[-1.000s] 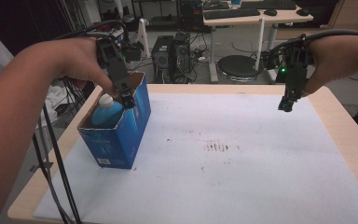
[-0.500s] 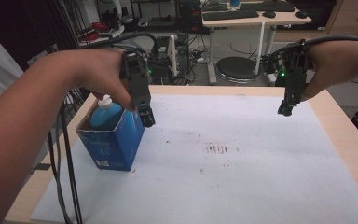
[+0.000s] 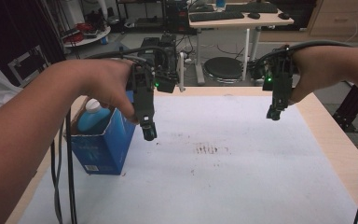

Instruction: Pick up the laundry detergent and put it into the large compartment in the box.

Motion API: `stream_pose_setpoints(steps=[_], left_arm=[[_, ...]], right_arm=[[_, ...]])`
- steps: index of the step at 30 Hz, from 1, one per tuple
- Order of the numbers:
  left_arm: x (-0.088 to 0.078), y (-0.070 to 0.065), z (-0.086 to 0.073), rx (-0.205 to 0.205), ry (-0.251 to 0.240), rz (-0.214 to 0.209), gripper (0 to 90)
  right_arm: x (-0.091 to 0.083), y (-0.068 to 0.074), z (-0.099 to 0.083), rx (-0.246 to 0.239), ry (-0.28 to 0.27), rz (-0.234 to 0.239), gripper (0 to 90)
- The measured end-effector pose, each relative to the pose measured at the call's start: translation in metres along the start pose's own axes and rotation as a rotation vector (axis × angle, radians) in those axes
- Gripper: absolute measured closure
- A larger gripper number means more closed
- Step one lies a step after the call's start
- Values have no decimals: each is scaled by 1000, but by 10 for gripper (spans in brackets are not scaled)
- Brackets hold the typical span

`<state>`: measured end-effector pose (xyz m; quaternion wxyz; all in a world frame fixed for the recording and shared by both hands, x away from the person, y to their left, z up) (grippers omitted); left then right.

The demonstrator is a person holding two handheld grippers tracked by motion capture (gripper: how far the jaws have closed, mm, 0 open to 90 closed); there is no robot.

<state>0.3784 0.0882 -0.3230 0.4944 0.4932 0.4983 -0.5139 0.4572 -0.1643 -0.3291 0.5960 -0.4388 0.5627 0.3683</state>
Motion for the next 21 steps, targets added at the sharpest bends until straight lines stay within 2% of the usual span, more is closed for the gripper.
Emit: stream_pose_setpoints(steps=[4,5,8,16,21], left_arm=[[4,0,0,14,6,-5,17],[13,3,-1,31,13,-10,17],[18,6,-3,36,23,-16,17],[24,14,-7,21,25,-24,17],[28,20,-7,25,28,-33,17]], right_arm=[[-1,0,1,-1,-7,-2,26],[-1,0,1,-1,-7,-2,25],[-2,0,4,-8,-9,-4,25],[-1,-1,9,-16,-7,3,25],[3,-5,10,-17,-8,6,25]])
Point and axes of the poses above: each handheld gripper's, and its own axes: x roughly forward along the jaws, z roughly out of its top, y roughly to its left, the point moved 10 cm from there along x, roughly forward along the jaws, and after that the axes turned 14 degrees about x, right-handed, at the moved point
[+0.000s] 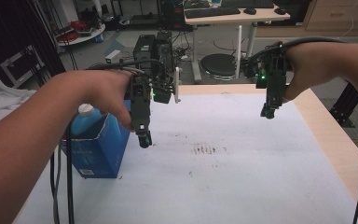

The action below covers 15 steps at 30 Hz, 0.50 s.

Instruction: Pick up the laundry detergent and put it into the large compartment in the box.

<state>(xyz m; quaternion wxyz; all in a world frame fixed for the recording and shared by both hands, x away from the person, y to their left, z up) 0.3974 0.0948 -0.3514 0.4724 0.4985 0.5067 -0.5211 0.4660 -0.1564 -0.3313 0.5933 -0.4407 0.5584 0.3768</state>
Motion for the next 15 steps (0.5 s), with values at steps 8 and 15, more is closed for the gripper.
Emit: stream_pose_setpoints(steps=[8,15], left_arm=[[3,5,4,4,-7,-11,17],[4,5,5,8,2,-19,17]], right_arm=[[3,-3,-1,7,3,8,25],[3,-5,0,0,0,5,25]])
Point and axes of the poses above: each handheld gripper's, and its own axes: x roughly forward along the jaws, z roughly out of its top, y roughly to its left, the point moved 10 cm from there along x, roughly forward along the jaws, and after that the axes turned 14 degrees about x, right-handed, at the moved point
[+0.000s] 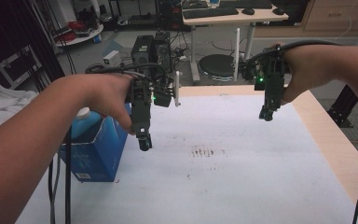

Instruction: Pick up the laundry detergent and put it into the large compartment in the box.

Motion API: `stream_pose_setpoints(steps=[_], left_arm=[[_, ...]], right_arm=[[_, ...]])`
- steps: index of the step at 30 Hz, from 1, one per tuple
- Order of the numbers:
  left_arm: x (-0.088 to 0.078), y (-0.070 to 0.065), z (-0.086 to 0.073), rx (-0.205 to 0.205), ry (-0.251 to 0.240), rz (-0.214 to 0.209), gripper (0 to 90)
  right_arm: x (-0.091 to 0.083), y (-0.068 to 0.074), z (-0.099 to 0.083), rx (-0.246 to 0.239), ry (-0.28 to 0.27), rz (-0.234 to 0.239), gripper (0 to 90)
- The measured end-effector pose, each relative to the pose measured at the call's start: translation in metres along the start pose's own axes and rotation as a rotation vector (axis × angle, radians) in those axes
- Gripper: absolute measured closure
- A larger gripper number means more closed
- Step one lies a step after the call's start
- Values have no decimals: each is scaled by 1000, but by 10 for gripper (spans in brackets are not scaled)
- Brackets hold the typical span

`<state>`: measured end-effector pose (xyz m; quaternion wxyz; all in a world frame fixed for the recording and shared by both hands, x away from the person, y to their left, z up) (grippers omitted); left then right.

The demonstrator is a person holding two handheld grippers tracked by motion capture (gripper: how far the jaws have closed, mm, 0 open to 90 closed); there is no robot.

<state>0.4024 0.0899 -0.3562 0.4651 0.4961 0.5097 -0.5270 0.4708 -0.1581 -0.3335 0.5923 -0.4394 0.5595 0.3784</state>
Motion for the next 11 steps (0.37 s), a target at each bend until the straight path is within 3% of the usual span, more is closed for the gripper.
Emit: stream_pose_setpoints(steps=[11], left_arm=[[2,-2,-1,-13,11,8,17]], right_arm=[[0,4,3,-2,-10,-4,25]])
Point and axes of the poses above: each handheld gripper's, and its own axes: x roughly forward along the jaws, z roughly out of its top, y roughly to its left, the point moved 10 cm from there along x, roughly forward along the jaws, and after that the axes turned 14 degrees about x, right-handed, at the moved point
